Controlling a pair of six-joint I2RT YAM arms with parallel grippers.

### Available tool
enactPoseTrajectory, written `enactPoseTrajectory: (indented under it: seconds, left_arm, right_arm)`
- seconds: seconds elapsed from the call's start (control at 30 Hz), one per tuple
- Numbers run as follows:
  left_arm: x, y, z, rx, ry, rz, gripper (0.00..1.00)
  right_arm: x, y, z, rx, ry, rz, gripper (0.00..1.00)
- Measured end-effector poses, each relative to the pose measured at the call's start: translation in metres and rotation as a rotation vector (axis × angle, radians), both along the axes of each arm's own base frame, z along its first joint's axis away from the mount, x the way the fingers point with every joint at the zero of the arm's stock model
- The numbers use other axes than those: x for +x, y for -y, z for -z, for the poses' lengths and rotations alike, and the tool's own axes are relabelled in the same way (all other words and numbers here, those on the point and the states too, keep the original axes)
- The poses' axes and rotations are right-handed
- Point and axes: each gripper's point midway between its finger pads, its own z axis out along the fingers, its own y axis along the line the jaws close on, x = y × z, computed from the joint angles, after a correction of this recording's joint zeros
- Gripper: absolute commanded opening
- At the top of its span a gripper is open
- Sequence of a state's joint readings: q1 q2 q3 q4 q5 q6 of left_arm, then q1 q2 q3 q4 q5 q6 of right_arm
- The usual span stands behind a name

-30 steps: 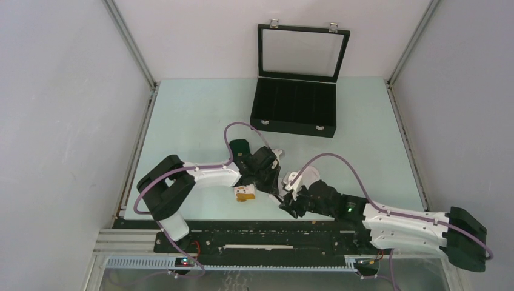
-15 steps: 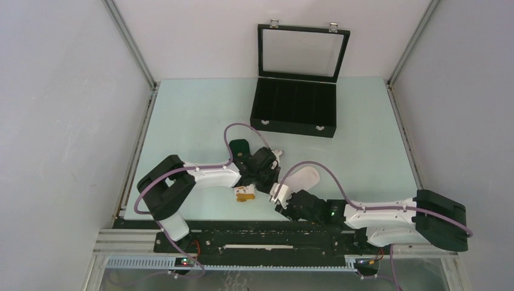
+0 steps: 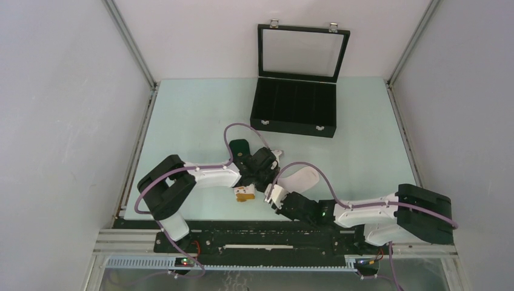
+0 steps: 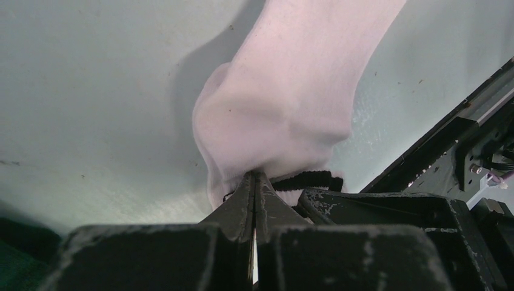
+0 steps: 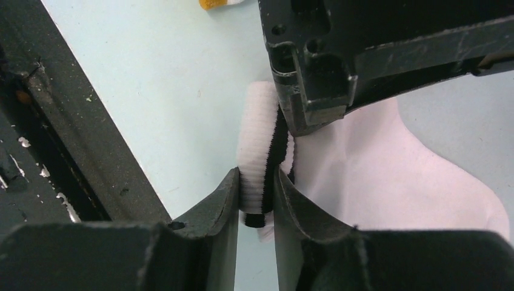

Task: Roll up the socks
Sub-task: Roll a pair of socks at the center of the board.

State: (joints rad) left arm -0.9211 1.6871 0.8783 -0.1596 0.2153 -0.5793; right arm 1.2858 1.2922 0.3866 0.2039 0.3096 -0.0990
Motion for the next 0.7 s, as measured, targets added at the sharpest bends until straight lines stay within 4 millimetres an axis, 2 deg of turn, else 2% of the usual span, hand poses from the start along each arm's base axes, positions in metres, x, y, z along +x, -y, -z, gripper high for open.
enactPoseTrajectory:
  seconds: [0.17, 0.43, 0.53, 0.7]
  left_arm:
    - [0.001, -0.002, 0.002, 0.002, 0.009, -0.006, 0.00]
    - [0.000, -0.019, -0.006, 0.019, 0.054, -0.040, 0.00]
    - [0.002, -0.032, -0.022, 0.028, 0.086, -0.068, 0.00]
    - [0.011, -0.047, -0.063, -0.015, 0.176, -0.124, 0.00]
  right_arm:
    - [0.002, -0.003, 0.001, 0.003, -0.007, 0.027, 0.00]
    - [0.001, -0.011, 0.000, 0.043, -0.048, 0.053, 0.00]
    - [0.000, -0.013, -0.001, 0.066, -0.082, 0.058, 0.00]
    - [0.000, -0.015, -0.002, 0.114, -0.175, 0.047, 0.00]
